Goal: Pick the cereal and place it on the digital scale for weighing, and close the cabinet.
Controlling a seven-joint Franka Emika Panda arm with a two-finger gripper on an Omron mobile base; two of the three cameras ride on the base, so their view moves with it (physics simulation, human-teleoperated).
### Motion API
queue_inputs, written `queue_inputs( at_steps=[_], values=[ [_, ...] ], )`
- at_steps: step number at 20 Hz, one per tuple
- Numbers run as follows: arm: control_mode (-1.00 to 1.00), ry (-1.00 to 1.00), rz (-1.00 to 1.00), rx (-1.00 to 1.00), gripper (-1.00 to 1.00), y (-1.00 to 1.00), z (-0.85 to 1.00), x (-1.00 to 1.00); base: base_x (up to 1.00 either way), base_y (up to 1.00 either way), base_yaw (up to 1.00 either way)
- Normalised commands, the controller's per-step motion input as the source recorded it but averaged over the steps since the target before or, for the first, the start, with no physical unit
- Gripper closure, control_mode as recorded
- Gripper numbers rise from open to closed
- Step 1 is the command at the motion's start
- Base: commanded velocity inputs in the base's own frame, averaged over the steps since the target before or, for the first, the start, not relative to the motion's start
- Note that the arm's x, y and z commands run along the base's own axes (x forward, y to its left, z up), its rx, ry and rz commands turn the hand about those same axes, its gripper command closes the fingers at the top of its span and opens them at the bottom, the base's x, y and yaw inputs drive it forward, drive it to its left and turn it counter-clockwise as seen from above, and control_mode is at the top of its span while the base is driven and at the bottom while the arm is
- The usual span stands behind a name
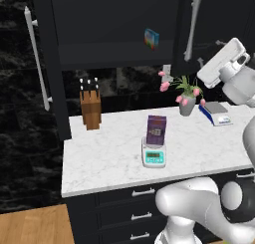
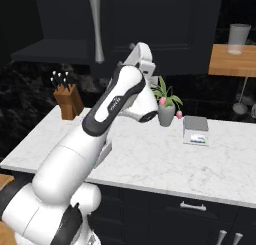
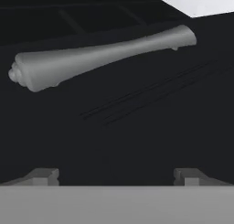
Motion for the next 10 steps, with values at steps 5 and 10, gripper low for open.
queue_inputs(
  at_steps=[5,10],
  values=[
    [-1.0,0.2,-0.16,0.0,-1.0,0.09,0.04,0.96,0.0,0.0,0.0],
    [-1.0,-0.06,-0.04,0.0,-1.0,0.0,-0.1,0.73,0.0,0.0,0.0]
  ],
)
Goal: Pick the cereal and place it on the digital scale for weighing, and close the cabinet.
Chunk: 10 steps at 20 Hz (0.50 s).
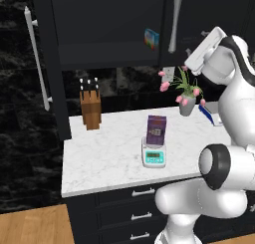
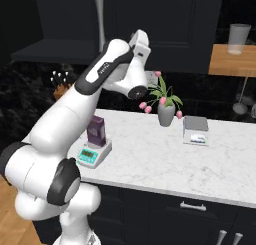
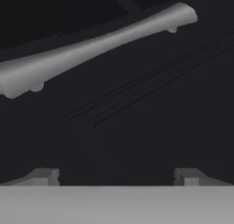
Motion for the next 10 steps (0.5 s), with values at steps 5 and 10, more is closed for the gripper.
queue_inputs(
  at_steps=[5,10],
  values=[
    [-1.0,-0.04,-0.02,0.0,-1.0,0.0,-0.09,0.69,0.0,0.0,0.0],
    [-1.0,0.0,-0.03,0.0,-1.0,0.0,-0.02,0.69,0.0,0.0,0.0]
  ],
)
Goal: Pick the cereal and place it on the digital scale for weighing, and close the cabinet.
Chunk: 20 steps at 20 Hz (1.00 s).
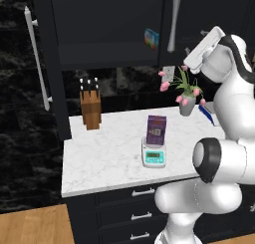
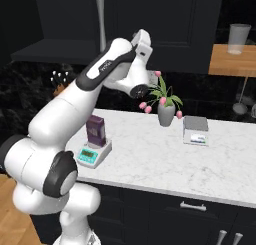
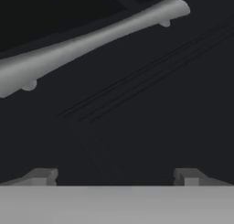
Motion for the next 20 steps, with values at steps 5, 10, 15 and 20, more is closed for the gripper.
queue_inputs(
  at_steps=[5,10,15,20],
  values=[
    [-1.0,-0.05,-0.02,0.0,-1.0,0.0,0.01,0.16,0.0,0.0,0.0],
    [-1.0,-0.26,0.0,0.01,-1.0,0.04,0.01,-0.99,0.0,0.0,0.0],
    [-1.0,-0.33,0.0,0.0,-1.0,0.26,0.06,-0.97,0.0,0.0,0.0],
    [-1.0,-0.28,0.0,0.0,-1.0,0.25,0.13,-0.9,0.0,0.0,0.0]
  ],
)
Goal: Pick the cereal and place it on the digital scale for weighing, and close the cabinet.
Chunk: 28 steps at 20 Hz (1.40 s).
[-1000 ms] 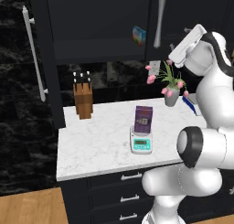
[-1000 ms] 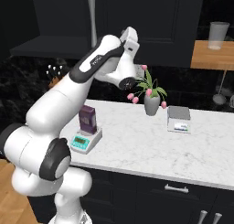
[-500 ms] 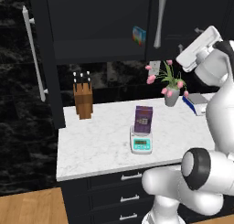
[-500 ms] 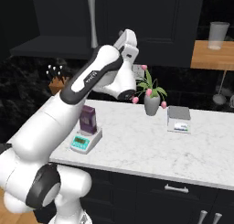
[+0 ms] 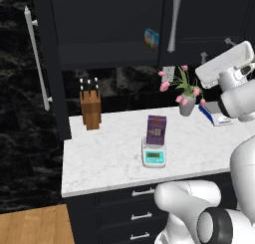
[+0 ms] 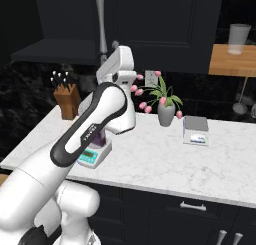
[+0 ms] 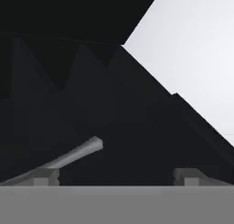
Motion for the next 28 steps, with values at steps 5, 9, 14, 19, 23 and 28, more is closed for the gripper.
queue_inputs(
  at_steps=[5,9,14,19,23,28],
  values=[
    [-1.0,-0.26,0.0,0.0,-1.0,0.42,0.43,-0.66,0.0,0.0,0.0],
    [-1.0,-0.25,0.0,0.0,-1.0,0.49,0.49,-0.41,0.0,0.0,0.0],
    [-1.0,-0.25,0.0,0.0,-1.0,0.59,0.15,-0.4,0.0,0.0,0.0],
    [-1.0,-0.24,0.0,0.0,-1.0,0.68,0.0,-0.47,0.0,0.0,0.0],
    [-1.0,-0.19,0.0,0.0,-1.0,0.58,0.0,-0.92,0.0,0.0,0.0],
    [-1.0,0.03,0.0,0.0,-1.0,0.6,0.0,-0.97,0.0,0.0,0.0]
  ],
)
